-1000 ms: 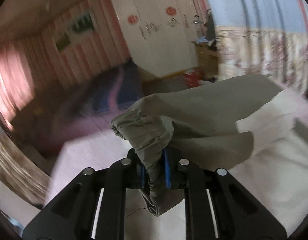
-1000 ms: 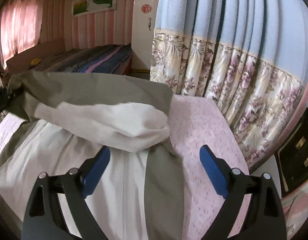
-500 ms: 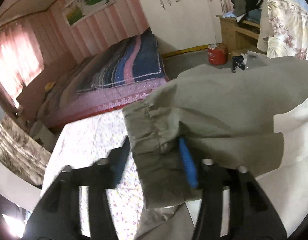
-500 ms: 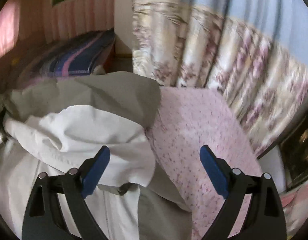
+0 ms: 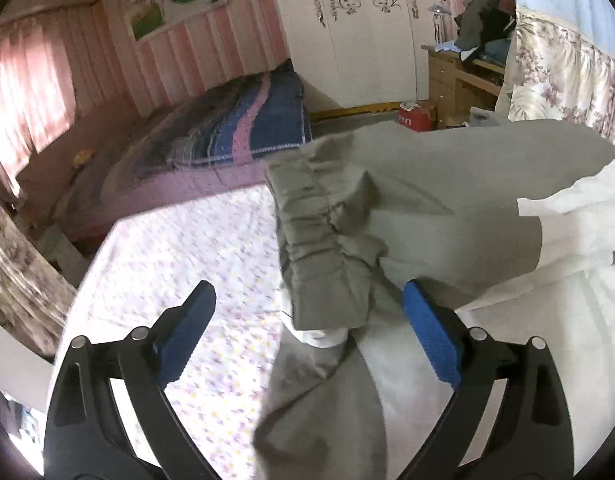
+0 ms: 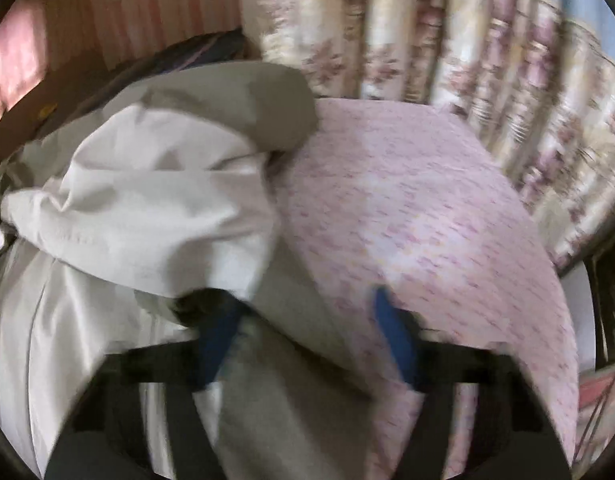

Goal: Fold large clothes
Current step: 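Grasp the other sleeve cuff with the left gripper and fold it over the front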

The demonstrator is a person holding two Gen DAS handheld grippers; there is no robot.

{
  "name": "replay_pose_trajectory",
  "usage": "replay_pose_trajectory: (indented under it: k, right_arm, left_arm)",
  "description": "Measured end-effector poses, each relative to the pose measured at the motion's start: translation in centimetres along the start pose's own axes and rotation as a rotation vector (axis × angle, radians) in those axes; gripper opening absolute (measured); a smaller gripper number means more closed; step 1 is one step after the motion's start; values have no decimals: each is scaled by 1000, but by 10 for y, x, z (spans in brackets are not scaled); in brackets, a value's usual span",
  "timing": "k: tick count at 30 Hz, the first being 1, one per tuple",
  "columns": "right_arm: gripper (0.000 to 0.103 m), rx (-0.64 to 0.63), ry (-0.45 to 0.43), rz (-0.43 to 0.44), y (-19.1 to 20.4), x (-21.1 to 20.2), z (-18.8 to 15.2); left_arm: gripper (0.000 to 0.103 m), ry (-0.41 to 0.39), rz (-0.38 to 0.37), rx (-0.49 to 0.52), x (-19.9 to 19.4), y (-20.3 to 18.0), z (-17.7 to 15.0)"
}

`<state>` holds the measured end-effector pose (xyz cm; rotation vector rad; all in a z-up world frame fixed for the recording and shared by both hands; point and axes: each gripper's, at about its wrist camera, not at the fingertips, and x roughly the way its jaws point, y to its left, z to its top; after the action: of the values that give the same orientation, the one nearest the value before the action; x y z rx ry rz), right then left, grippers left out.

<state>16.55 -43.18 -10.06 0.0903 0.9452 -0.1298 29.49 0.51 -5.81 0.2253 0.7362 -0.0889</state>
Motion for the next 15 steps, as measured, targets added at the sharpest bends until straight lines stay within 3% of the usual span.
replay_pose_trajectory:
  k: [2, 3, 6, 9, 11, 12, 13, 14, 15]
  right_arm:
    - [10, 1, -4, -39, 6, -3, -4]
    - [4, 28, -8, -64, 5, -11, -5]
    - [2, 133, -67, -140, -3, -43, -21]
    - [1, 18, -25, -209, 11, -34, -36]
    - [5, 32, -43, -178, 9, -41, -39]
    - [14, 37, -50, -157, 8, -45, -39]
    - [49, 38, -55, -153, 7, -51, -40]
    - [69, 38, -67, -142, 7, -60, -44]
    - [82, 38, -103, -101, 7, -75, -50]
  left_arm:
    - [97, 56, -7, -27, 9, -3, -7]
    - [97, 75, -2, -34, 12, -6, -11]
    - [97, 84, 1, -28, 12, -10, -27]
    - [97, 100, 10, 14, 7, -12, -43]
    - [97, 81, -6, 24, -5, -10, -50]
    - [97, 73, -15, 27, -13, -7, -53]
    - [97, 59, -25, 24, -25, -3, -58]
    - [97, 47, -34, 19, -37, 3, -62]
    - [97, 37, -38, 16, -49, 8, -66]
